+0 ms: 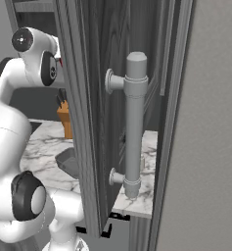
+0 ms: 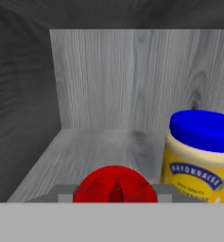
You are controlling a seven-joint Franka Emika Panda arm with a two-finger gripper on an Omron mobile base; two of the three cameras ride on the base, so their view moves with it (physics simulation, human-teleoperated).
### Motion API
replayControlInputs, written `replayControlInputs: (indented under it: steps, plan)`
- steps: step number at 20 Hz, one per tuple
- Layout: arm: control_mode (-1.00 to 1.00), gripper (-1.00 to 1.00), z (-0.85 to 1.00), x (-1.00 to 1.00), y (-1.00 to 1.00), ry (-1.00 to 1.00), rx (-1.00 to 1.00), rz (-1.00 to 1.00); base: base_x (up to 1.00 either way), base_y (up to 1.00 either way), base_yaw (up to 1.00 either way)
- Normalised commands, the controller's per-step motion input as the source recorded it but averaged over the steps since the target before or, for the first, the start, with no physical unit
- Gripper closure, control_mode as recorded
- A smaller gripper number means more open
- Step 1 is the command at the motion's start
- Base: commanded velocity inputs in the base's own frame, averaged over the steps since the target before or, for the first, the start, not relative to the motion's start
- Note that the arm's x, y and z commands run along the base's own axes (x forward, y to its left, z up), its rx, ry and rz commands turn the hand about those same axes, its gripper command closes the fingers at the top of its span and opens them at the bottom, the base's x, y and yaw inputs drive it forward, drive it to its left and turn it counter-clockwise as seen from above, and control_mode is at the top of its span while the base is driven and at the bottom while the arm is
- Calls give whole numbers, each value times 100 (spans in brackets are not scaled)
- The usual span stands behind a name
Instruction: There are various items on the counter. Only move the condiments/shakers into the cabinet.
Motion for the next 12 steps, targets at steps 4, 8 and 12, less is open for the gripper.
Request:
replayControlInputs:
  steps: [4,8,12]
  plan:
    - [-100,100,-20,20,0,0,0,0,0,0,0]
    - [-100,100,-23,19,0,0,-1,0,0,0,0]
    - [-100,-100,-16,18,0,-2,-2,0,0,0,0]
